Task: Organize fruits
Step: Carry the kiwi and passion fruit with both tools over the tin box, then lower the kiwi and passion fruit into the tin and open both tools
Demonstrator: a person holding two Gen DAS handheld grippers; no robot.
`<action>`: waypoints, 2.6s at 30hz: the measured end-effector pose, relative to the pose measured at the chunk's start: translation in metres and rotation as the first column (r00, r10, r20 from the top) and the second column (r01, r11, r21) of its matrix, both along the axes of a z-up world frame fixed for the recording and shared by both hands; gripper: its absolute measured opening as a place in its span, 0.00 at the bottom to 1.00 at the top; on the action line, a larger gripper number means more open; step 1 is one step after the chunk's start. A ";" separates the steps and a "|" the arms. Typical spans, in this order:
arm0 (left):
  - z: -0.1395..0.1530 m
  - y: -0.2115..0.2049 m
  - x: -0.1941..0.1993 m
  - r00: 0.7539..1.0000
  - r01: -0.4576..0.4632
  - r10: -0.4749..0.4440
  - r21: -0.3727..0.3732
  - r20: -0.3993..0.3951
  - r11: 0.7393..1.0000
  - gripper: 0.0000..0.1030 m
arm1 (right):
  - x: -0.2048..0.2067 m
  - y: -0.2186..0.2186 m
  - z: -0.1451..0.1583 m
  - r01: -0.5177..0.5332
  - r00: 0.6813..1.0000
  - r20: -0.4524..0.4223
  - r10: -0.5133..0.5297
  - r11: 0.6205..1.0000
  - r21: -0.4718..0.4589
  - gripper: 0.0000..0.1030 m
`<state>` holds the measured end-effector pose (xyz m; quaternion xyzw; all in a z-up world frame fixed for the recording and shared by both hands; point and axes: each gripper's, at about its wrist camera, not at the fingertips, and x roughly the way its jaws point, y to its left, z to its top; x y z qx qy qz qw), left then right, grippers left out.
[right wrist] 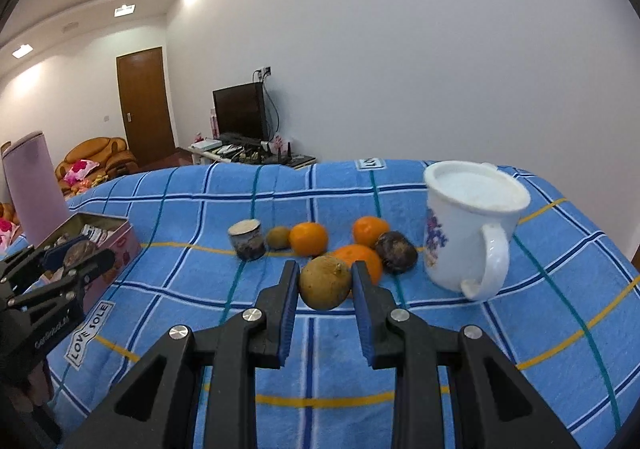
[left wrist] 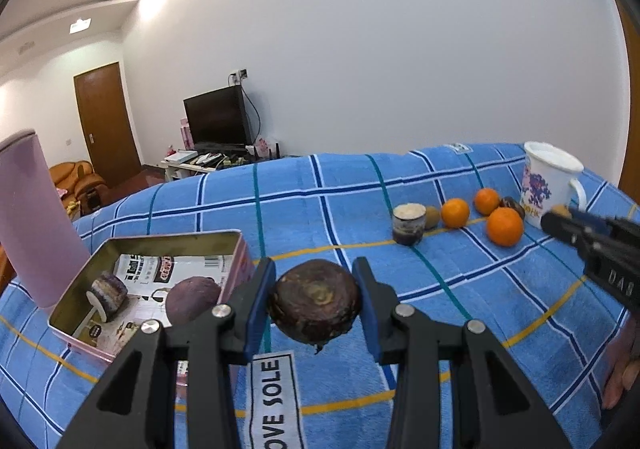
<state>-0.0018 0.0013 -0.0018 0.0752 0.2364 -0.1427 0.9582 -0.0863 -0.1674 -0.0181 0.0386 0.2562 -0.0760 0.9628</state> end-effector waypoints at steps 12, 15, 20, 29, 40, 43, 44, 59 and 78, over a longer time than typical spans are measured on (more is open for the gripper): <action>0.010 0.028 0.003 0.998 -0.020 0.022 -0.032 0.051 0.999 0.40 | 0.010 0.045 -0.005 -0.031 0.999 -0.022 0.032 0.999 0.034 0.27; 0.015 0.035 0.004 0.997 -0.033 0.035 -0.037 0.066 0.999 0.40 | 0.015 0.059 -0.005 -0.051 0.998 -0.026 0.052 0.998 0.039 0.27; 0.023 0.057 0.008 0.994 -0.062 0.066 -0.047 0.086 0.997 0.40 | 0.024 0.089 0.003 -0.097 0.995 -0.011 0.098 0.994 0.052 0.28; 0.024 0.114 0.035 0.981 -0.179 0.183 -0.069 0.060 0.981 0.40 | 0.043 0.153 0.015 -0.202 0.979 0.035 0.201 0.979 0.031 0.28; 0.018 0.152 0.050 0.966 -0.250 0.253 -0.061 0.054 0.966 0.40 | 0.060 0.202 0.009 -0.257 0.966 0.048 0.255 0.965 0.053 0.28; 0.017 0.161 0.055 0.960 -0.272 0.274 -0.057 0.047 0.961 0.40 | 0.068 0.218 0.011 -0.275 0.961 0.055 0.273 0.960 0.050 0.28; 0.016 0.163 0.057 0.958 -0.279 0.281 -0.055 0.046 0.959 0.40 | 0.071 0.220 0.011 -0.278 0.960 0.054 0.275 0.959 0.050 0.28; -0.006 0.176 0.078 0.928 -0.370 0.372 0.056 -0.027 0.927 0.40 | 0.117 0.255 -0.015 -0.296 0.954 -0.020 0.299 0.950 0.102 0.28; -0.021 0.176 0.087 0.921 -0.368 0.376 0.083 -0.104 0.926 0.40 | 0.126 0.245 -0.028 -0.368 0.923 -0.022 0.384 0.898 0.241 0.31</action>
